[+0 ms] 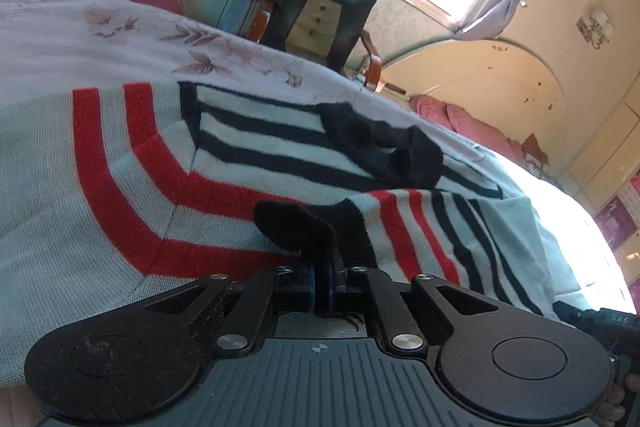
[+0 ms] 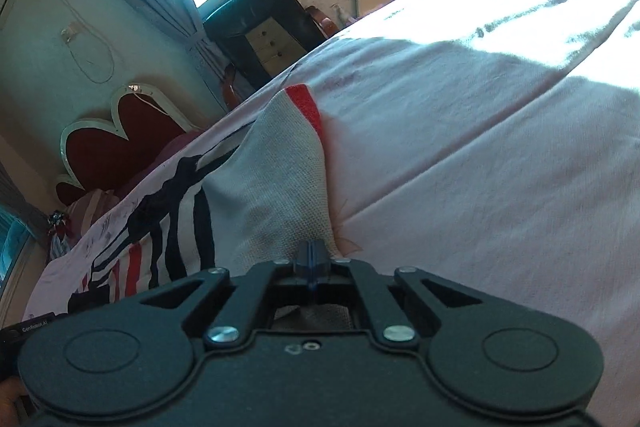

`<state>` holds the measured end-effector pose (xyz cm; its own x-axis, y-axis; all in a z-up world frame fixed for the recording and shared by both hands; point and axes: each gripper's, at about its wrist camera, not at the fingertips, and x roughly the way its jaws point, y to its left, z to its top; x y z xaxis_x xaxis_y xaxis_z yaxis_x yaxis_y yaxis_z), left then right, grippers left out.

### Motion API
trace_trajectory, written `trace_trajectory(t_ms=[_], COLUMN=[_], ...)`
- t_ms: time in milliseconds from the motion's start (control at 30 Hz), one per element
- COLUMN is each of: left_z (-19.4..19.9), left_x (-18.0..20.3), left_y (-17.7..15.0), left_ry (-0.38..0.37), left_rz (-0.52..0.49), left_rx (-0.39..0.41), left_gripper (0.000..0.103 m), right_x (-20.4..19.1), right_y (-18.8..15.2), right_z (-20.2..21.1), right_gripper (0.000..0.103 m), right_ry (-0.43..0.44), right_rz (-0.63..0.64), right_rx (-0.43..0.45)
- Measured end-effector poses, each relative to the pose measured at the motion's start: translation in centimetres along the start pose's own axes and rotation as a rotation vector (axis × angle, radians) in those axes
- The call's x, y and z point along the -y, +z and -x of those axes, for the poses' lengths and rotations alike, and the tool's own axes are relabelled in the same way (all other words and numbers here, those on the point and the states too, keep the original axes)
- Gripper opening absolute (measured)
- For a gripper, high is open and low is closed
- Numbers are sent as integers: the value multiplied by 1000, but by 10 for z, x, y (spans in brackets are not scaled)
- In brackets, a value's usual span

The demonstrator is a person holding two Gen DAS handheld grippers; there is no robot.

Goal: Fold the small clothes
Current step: 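Grasp the sweater side edge with the right gripper and fold it over the sleeve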

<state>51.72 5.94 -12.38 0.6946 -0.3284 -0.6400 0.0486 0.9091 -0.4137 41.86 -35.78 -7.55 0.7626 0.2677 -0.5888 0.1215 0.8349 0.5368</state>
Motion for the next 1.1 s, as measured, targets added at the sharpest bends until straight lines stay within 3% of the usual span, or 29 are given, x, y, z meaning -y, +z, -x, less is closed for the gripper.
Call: trace_trajectory(t_ms=[133, 267, 567, 700, 833, 867, 933, 967, 1033, 1100], left_z=[1, 13, 41, 25, 28, 33, 48, 57, 59, 47], left_x=[-4, 1, -5, -10, -10, -10, -3, 4, 22, 44], left_y=[-3, -4, -14, -22, -33, -33, -30, -27, -20, -10], left_ry=[-11, -9, -84, 4, 13, 35, 156, 202, 185, 142], left_rz=[31, 37, 199, 184, 154, 149, 106, 64, -16, -106], left_rx=[13, 43, 100, 23, 30, 44, 101, 150, 190, 190], left_gripper=[5, 5, 5, 5, 6, 8, 35, 54, 55, 55], right_x=[-5, -10, -2, 0, 0, 0, 1, 0, -4, -6], right_y=[3, 4, 7, 9, 10, 10, 14, 16, 21, 29], right_z=[5, 3, 8, 8, 9, 9, 12, 16, 25, 21], right_gripper=[5, 2, 2, 1, 1, 1, 5, 19, 29, 27], right_ry=[-5, -23, 5, 17, 23, 26, 33, 36, 40, 58], right_rz=[54, 113, 120, 122, 139, 142, 138, 141, 162, 164], right_rx=[-21, -36, -54, -61, -69, -73, -79, -64, -9, 9])
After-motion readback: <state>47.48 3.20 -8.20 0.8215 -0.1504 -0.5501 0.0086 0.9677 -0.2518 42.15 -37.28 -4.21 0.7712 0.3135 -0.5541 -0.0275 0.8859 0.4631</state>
